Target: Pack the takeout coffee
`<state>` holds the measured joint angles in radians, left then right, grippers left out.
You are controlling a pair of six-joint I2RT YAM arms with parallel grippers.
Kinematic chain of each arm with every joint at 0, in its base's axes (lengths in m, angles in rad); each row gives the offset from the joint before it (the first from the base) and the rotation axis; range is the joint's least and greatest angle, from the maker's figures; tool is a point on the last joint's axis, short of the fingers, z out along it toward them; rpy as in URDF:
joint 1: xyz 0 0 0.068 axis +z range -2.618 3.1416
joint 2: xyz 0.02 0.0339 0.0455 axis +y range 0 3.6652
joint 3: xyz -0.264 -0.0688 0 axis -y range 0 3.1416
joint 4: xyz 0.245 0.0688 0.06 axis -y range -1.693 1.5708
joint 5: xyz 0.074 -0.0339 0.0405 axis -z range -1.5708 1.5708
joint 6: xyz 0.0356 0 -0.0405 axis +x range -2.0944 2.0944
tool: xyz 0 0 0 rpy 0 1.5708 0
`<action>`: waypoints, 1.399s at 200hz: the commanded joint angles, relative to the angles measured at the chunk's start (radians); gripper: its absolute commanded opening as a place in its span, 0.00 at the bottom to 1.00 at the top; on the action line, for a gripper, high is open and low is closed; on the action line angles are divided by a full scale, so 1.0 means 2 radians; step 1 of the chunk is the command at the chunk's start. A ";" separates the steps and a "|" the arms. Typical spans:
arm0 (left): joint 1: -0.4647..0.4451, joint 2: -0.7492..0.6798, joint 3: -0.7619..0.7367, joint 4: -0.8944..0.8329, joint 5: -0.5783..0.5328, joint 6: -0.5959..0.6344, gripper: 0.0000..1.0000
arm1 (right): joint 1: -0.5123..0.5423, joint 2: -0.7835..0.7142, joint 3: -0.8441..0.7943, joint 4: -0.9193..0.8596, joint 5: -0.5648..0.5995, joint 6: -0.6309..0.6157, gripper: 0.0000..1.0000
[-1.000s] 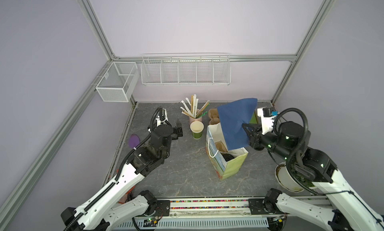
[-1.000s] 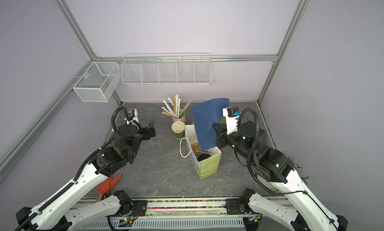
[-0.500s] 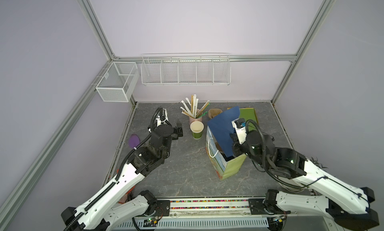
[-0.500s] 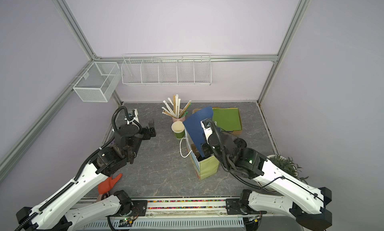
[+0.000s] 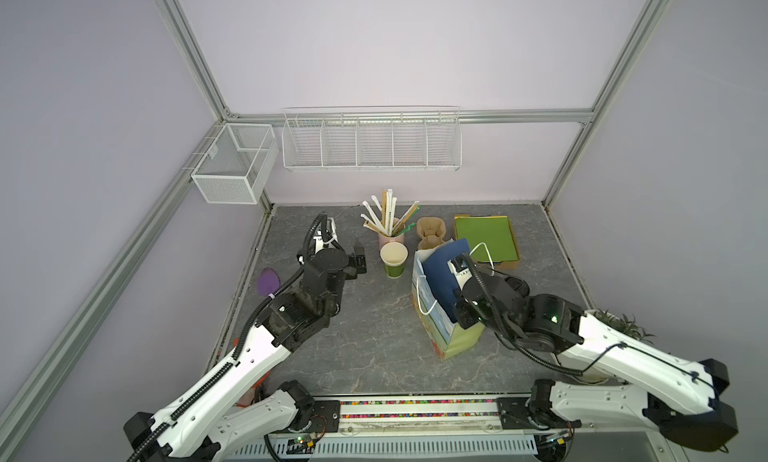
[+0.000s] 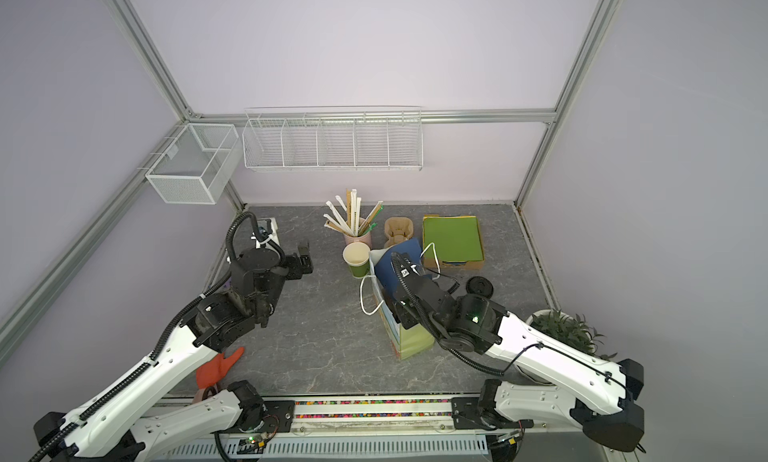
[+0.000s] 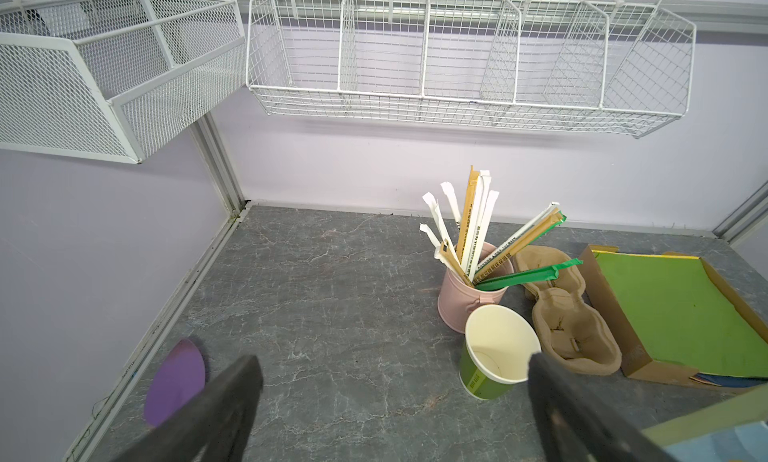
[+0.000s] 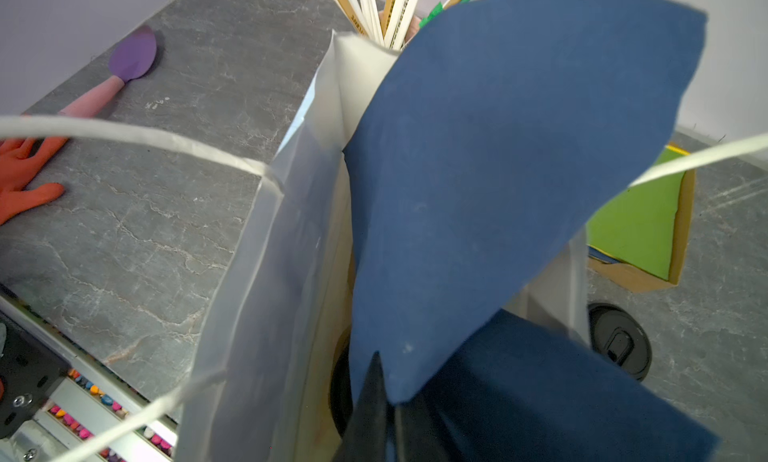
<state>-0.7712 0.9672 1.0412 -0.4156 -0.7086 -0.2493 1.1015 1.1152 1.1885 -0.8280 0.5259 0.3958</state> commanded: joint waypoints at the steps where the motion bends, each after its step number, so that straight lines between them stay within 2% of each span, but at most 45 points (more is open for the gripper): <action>1: 0.003 0.002 -0.003 0.008 0.000 0.008 1.00 | 0.002 0.020 0.025 -0.046 -0.023 0.036 0.07; 27: 0.003 0.001 -0.004 0.008 -0.001 0.008 1.00 | 0.001 0.038 0.055 -0.061 -0.043 0.047 0.08; 61: 0.003 0.001 -0.003 0.008 0.000 0.008 1.00 | -0.003 0.038 0.105 -0.061 -0.057 0.036 0.21; 84: 0.003 0.001 -0.004 0.007 0.000 0.008 1.00 | -0.006 0.050 0.138 -0.094 -0.054 0.030 0.30; 137: 0.003 0.001 -0.003 0.007 0.001 0.009 1.00 | -0.017 0.051 0.173 -0.117 -0.058 0.024 0.40; 155: 0.003 0.003 -0.003 0.006 0.001 0.009 1.00 | -0.032 0.021 0.178 -0.103 -0.043 0.011 0.56; 170: 0.003 0.003 -0.002 0.005 0.000 0.008 1.00 | -0.062 0.001 0.179 -0.095 -0.047 0.002 0.64; 205: 0.003 -0.008 -0.009 0.011 -0.008 0.009 0.99 | -0.141 -0.053 0.146 -0.068 -0.044 -0.007 1.00; 221: 0.003 -0.004 -0.003 0.001 -0.014 0.004 0.99 | -0.178 -0.072 0.132 -0.044 -0.029 -0.011 0.89; 262: 0.013 0.019 0.019 -0.028 -0.030 -0.015 0.99 | -0.293 -0.093 0.093 -0.021 -0.013 0.000 0.88; 280: 0.054 0.033 0.036 -0.077 -0.004 -0.060 0.99 | -0.358 -0.099 0.064 -0.002 -0.030 0.018 0.89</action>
<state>-0.7391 1.0012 1.0580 -0.4522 -0.7372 -0.2726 0.5079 0.9276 1.3815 -0.9001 0.4721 0.3958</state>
